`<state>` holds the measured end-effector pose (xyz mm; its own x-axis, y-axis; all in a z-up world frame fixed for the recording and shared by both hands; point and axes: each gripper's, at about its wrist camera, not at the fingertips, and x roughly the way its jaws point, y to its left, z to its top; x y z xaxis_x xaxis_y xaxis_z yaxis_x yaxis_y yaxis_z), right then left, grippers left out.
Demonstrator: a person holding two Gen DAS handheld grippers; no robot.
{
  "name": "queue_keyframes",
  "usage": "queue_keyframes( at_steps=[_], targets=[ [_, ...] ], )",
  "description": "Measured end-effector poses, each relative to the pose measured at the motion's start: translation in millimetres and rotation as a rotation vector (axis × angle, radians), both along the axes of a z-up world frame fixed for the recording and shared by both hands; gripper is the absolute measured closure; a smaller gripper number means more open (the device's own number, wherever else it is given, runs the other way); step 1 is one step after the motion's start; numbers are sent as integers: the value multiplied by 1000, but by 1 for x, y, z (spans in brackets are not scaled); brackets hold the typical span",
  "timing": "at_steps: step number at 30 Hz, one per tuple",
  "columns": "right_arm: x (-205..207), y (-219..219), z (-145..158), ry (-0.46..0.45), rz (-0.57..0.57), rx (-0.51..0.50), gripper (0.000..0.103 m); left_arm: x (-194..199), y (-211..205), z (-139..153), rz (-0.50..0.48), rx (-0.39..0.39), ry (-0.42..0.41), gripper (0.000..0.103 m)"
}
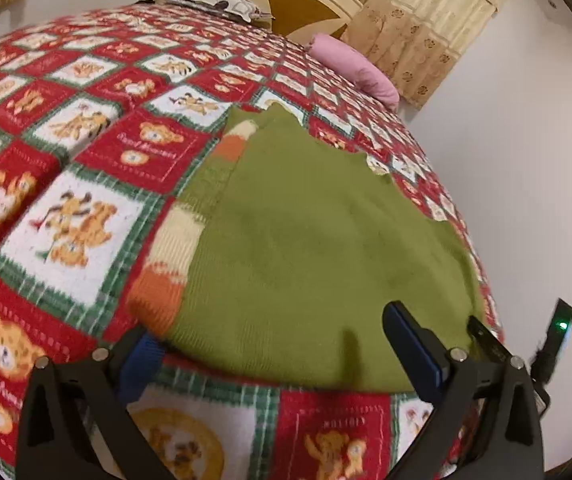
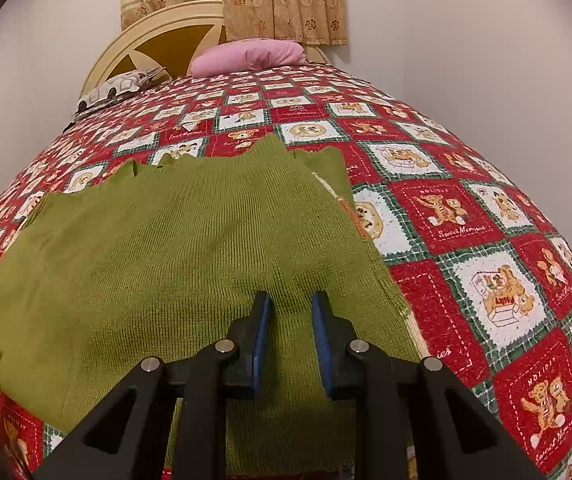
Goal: Fold small clothes
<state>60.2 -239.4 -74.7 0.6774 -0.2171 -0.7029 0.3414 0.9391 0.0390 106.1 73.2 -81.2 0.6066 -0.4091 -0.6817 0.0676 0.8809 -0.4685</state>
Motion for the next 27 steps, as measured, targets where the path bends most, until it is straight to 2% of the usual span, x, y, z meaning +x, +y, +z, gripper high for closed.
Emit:
queue_keyframes(
  at_steps=[5,8,10,12,13,14,16,19,22,25,27],
  targets=[
    [0,0,0,-1,0,0,81,46,10,2,2,-133,22,0],
    [-1,1,0,0,0,-2,81,69,18,-2,29,-175,42,0],
    [0,2,0,4,0,-12,81,75,16,-1,31,-164,36,0],
    [1,2,1,6,-1,-20,81,78,11,-1,21,-131,20,5],
    [1,2,1,7,-1,-22,81,77,10,-3,22,-96,8,16],
    [0,2,3,7,-3,-26,81,77,8,-6,25,-58,-1,23],
    [-1,7,10,-7,7,-41,81,74,14,-9,32,-70,-10,27],
    [-4,35,34,-90,100,-38,81,71,19,-10,49,-70,-21,36],
    [13,82,51,-113,248,-9,81,67,20,-11,68,-56,-32,40],
    [39,107,43,-90,303,41,83,68,20,-11,70,-51,-35,41],
    [64,115,18,0,329,120,83,67,21,-12,70,-61,-35,41]
  ],
)
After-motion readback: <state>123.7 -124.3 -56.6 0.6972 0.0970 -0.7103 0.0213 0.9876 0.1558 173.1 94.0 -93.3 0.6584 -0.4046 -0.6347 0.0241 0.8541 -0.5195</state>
